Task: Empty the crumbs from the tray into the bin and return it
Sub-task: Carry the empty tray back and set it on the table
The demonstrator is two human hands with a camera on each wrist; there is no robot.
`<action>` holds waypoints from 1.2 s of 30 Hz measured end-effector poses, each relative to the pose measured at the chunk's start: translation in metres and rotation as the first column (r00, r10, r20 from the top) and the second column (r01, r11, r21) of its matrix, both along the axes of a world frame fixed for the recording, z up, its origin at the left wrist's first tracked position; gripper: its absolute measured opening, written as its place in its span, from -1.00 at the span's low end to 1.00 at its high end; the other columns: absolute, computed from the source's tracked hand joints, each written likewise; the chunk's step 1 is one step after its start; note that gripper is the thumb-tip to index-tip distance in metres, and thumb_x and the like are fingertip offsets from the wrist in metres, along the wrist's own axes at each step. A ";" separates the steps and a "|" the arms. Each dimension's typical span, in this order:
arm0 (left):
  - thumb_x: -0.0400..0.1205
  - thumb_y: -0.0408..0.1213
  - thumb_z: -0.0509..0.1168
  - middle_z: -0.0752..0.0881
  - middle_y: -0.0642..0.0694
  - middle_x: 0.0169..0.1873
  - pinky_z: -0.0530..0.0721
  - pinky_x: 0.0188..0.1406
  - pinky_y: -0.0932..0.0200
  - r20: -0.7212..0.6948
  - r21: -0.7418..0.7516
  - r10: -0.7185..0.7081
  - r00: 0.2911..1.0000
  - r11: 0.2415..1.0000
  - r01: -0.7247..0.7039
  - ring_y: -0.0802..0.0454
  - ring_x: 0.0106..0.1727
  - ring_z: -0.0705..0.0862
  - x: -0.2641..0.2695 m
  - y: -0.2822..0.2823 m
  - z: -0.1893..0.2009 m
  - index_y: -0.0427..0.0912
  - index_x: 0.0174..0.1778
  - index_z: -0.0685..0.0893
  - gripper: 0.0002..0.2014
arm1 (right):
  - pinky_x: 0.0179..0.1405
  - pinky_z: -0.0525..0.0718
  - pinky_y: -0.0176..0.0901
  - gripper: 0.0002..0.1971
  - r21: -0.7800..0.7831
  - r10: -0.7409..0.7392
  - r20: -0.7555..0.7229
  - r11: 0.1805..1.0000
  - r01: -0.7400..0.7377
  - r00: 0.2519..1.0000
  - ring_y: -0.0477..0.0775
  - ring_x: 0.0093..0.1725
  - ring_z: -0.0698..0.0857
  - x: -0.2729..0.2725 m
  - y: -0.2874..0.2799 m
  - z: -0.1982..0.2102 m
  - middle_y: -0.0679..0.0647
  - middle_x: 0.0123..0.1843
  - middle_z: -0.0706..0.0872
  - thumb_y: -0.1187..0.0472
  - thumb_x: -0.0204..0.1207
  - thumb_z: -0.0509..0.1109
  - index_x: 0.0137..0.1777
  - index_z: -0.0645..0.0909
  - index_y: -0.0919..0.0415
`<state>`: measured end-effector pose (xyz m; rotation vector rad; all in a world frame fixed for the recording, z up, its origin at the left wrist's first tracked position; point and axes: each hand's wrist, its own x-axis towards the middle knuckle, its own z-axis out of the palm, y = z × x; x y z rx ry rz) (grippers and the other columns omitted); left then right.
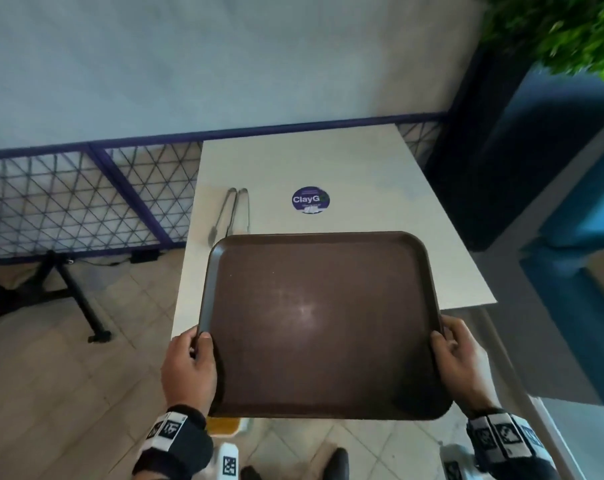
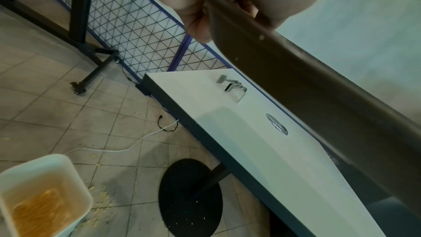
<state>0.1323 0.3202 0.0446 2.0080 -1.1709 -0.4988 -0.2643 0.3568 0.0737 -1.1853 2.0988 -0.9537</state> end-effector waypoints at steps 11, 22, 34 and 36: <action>0.68 -0.32 0.25 0.65 -0.09 -0.01 0.45 -0.04 0.10 0.025 0.158 -0.182 0.983 0.972 0.176 -0.17 0.01 0.64 -0.035 -0.108 0.004 -0.11 0.14 0.70 -0.82 | -0.09 0.57 0.00 -0.85 0.160 0.138 -0.168 0.981 -0.111 0.976 0.21 -0.09 0.69 -0.054 -0.118 -0.002 0.07 -0.11 0.69 0.17 0.59 0.36 0.13 0.57 0.04; 0.67 -0.15 0.23 0.72 0.03 0.18 0.65 0.15 0.07 0.086 0.431 -0.428 0.900 0.830 0.354 -0.07 0.17 0.71 -0.028 -0.261 -0.020 0.08 0.26 0.66 -0.74 | -0.27 0.74 0.01 -0.90 0.417 0.131 -0.234 0.908 -0.023 0.963 0.15 -0.36 0.75 -0.067 -0.258 -0.016 0.03 -0.34 0.76 0.02 0.37 0.43 -0.19 0.55 -0.06; 0.66 -0.13 0.16 0.69 -0.09 0.17 0.63 0.23 -0.03 0.271 0.649 -0.516 0.812 0.722 0.242 -0.14 0.24 0.68 -0.054 -0.376 -0.039 -0.07 0.20 0.62 -0.75 | -0.26 0.76 -0.07 -0.90 0.506 0.182 -0.277 0.862 -0.018 0.944 0.11 -0.40 0.77 -0.084 -0.392 -0.057 0.01 -0.24 0.80 -0.01 0.39 0.48 -0.20 0.61 -0.09; 0.63 -0.10 0.17 0.72 -0.08 0.13 0.67 0.19 -0.06 0.291 0.670 -0.515 0.806 0.711 0.212 -0.16 0.18 0.72 -0.061 -0.388 -0.042 -0.04 0.15 0.63 -0.75 | -0.23 0.80 -0.01 -0.89 0.509 0.189 -0.270 0.860 -0.026 0.944 0.14 -0.42 0.77 -0.089 -0.412 -0.064 0.02 -0.25 0.80 -0.02 0.37 0.49 -0.23 0.61 -0.09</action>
